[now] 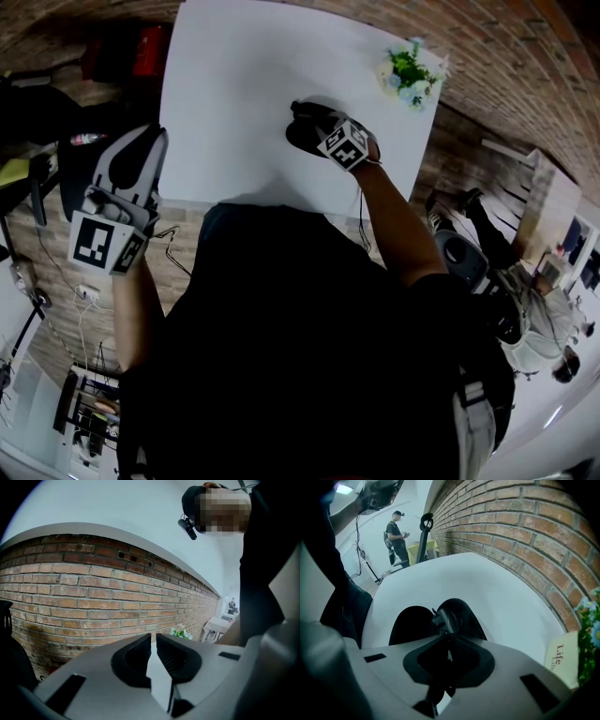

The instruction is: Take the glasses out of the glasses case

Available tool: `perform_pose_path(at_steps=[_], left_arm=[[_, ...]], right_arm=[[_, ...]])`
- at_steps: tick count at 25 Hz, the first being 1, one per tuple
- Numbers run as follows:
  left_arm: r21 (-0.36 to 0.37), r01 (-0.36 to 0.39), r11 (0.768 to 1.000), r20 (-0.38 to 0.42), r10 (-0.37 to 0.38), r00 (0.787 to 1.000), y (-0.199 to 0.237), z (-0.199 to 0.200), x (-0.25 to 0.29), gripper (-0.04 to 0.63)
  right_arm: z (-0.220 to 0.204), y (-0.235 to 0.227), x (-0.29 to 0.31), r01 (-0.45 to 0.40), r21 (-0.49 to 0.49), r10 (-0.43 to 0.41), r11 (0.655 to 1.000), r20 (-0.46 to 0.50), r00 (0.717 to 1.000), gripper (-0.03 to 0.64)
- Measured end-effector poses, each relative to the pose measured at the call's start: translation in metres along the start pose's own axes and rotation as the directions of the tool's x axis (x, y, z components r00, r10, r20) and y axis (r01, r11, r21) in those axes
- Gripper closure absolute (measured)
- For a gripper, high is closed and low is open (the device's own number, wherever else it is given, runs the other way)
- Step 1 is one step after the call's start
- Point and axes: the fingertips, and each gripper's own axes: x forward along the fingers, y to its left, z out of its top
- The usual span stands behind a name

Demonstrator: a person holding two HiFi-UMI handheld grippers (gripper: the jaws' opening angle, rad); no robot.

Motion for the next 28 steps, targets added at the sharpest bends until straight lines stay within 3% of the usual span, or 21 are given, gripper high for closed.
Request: perform_pose_path(at_steps=[4,28], left_arm=[[-0.024,0.007,1.0,0.011,-0.007,1.0,-0.004,0.004,0.003,0.554],[-0.006,0.006,1.0,0.035,-0.005,0.999,-0.017,0.014,-0.007,0.554]], right_arm=[[0.0,0.0,0.0,0.0,0.001,0.0,1.0,-0.003,1.0,0.577],[0.004,0.007,-0.007,0.022,-0.029,-0.022,0.999,-0.003,1.0,0.592]])
